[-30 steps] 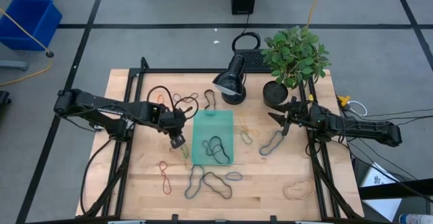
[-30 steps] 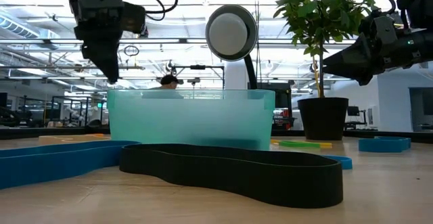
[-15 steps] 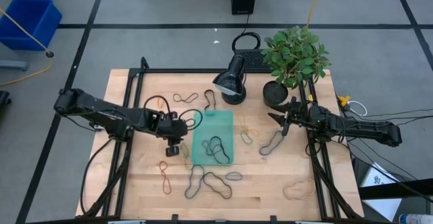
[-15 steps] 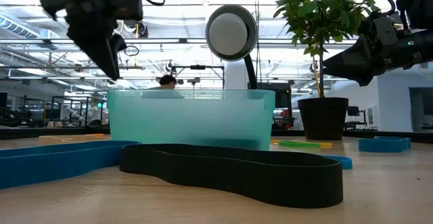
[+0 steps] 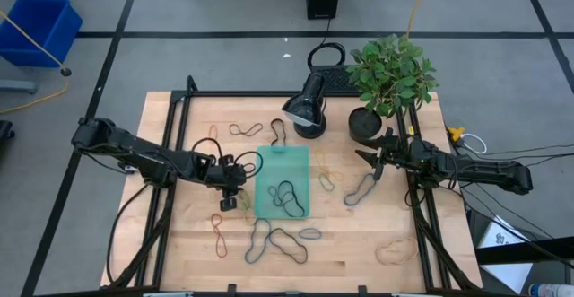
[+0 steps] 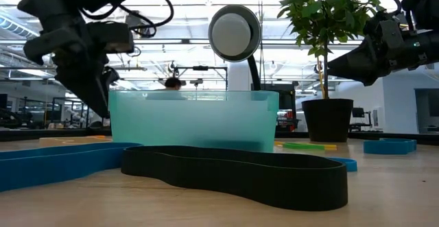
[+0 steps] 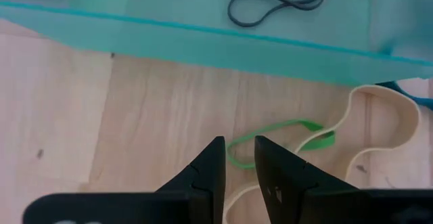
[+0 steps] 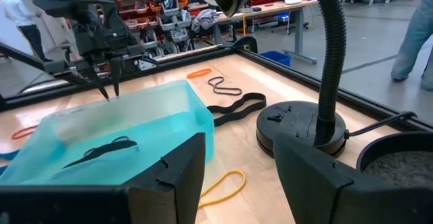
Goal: Pick and place rubber bands into bin
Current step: Put the left green rubber band into the basket
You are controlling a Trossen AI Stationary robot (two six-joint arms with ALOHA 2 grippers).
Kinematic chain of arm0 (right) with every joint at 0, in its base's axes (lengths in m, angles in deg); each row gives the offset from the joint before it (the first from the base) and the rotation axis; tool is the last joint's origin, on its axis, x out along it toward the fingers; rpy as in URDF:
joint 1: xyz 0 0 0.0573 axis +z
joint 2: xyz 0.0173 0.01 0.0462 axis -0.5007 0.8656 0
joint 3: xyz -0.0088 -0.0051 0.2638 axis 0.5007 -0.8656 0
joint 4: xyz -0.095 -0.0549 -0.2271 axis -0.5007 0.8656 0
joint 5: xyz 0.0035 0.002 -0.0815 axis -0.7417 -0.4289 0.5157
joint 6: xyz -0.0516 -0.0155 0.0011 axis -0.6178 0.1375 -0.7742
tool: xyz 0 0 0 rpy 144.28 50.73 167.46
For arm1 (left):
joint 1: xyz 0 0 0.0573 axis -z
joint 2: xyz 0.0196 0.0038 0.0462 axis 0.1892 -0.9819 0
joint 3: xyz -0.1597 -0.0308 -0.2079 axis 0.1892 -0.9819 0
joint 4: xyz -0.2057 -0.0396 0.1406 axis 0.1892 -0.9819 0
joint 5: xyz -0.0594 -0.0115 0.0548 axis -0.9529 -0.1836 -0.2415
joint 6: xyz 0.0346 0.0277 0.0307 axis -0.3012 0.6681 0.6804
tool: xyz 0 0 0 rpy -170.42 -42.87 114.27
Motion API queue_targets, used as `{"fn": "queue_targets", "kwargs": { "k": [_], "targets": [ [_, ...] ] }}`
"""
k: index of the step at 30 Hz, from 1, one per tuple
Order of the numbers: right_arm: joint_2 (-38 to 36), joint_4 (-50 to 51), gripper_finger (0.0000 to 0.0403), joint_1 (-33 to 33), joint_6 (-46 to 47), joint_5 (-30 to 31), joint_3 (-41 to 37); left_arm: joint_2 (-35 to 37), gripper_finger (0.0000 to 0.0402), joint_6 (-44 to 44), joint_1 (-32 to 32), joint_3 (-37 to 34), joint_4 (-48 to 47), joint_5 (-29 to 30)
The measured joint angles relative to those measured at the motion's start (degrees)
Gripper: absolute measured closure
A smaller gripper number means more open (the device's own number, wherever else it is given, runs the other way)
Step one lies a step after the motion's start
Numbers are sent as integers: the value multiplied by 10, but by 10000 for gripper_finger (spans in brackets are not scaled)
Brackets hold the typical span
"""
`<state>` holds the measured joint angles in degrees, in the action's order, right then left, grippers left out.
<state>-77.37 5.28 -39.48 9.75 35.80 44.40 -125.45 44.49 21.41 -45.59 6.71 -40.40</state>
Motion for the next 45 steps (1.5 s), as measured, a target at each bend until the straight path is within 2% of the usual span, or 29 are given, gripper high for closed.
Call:
{"fn": "queue_targets", "kwargs": {
  "k": [7, 10, 18, 29, 32, 37, 45],
  "targets": [
    [0, 0, 234, 0, -1, 0, 0, -22, 316, -3, 0, -10, 16, -1],
    [0, 0, 234, 0, -1, 1, 0, -53, 316, -1, 0, -9, 53, -5],
    [3, 0, 234, 0, -1, 2, 0, -122, 316, -7, -1, -7, 56, -30],
    [5, 0, 234, 0, -1, 3, 0, -124, 317, -19, -1, -7, 55, -33],
    [5, 0, 234, 0, -1, 3, 0, -125, 335, -19, -1, -8, 55, -34],
    [5, 0, 234, 0, -1, 3, 0, -125, 393, -20, 0, -8, 55, -38],
    [5, 0, 234, 0, -1, 1, 0, -118, 396, -21, 0, -3, 47, -38]
  ]
}}
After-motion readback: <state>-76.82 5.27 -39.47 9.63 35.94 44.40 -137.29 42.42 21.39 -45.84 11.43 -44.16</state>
